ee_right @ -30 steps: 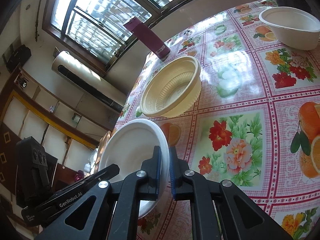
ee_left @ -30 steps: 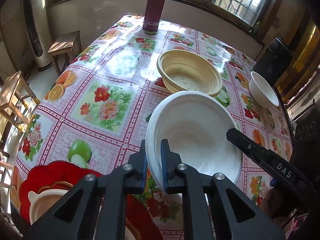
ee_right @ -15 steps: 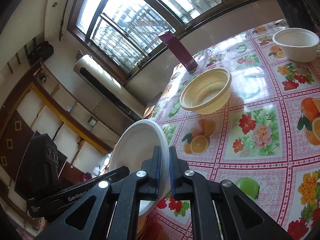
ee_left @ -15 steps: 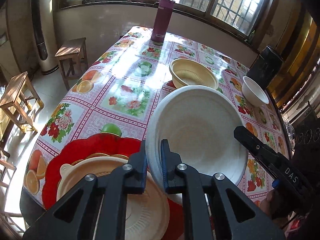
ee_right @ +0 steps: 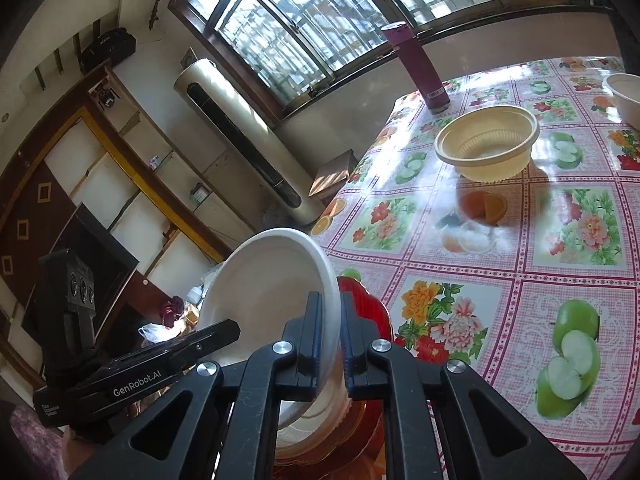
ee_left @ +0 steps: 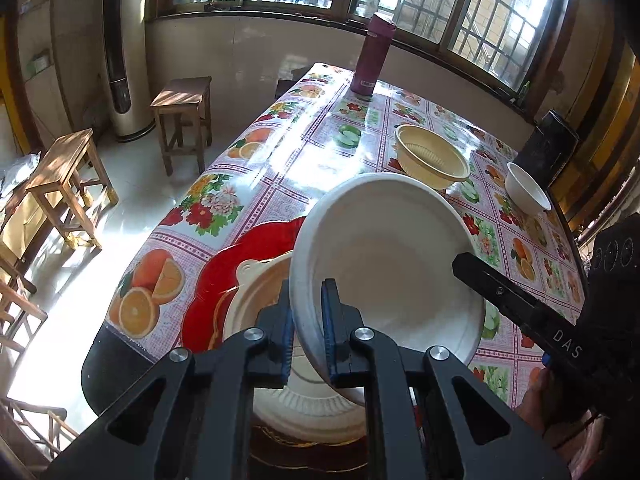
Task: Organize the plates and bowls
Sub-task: 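Lower the white bowl into the cream bowl and open the right gripper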
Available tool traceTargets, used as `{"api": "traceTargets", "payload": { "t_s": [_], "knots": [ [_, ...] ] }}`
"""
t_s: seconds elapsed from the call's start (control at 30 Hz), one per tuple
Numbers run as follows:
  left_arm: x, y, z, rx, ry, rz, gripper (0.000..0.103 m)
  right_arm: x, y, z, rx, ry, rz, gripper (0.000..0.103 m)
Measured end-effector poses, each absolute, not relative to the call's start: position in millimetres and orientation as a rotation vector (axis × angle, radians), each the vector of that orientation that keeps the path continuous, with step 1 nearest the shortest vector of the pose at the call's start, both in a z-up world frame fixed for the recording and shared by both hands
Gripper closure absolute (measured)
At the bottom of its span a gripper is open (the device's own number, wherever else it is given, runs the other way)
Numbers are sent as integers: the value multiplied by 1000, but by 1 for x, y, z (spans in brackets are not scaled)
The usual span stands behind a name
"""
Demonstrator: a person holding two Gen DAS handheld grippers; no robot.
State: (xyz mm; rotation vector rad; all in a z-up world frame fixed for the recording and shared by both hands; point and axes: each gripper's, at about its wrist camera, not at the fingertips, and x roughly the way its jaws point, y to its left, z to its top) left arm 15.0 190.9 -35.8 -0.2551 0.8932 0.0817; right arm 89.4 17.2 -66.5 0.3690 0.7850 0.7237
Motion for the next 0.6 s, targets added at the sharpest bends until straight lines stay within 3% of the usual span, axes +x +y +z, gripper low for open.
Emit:
{"api": "traceTargets", "payload": {
  "t_s": [0.6],
  "knots": [
    [-13,202,-67,-271,935,116,93,60,53,-87,141,784,699,91]
  ]
}}
